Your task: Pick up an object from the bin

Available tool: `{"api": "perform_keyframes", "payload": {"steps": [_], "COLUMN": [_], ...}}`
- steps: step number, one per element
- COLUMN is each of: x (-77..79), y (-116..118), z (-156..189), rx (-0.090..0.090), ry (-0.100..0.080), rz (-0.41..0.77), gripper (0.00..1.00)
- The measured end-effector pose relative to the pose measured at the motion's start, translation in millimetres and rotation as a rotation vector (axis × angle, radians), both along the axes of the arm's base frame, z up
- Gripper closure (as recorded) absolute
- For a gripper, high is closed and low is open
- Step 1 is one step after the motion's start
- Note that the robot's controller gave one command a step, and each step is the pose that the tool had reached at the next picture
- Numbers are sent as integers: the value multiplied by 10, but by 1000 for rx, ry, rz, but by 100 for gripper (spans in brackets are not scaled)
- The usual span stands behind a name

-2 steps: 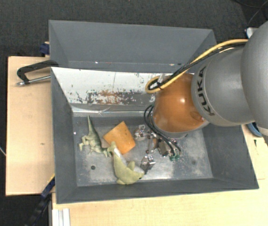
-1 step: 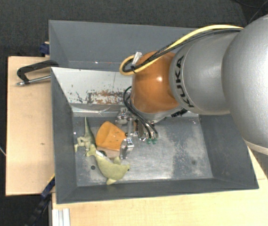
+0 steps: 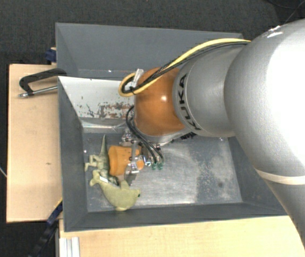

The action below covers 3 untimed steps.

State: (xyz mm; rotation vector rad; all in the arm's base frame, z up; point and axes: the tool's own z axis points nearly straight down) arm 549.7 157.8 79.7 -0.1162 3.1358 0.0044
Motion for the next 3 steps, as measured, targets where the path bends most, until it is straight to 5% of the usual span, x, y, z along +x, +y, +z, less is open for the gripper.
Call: {"api": "perform_keyframes", "payload": {"steps": [1,2,3], "x": [3,78,193], "y": [-11,-1,423], "z": [24,1193,2459], "rx": [-1,2,0], "ry": [0,-11,-11], "rz": [0,6,414], "gripper": [100,100,100]}}
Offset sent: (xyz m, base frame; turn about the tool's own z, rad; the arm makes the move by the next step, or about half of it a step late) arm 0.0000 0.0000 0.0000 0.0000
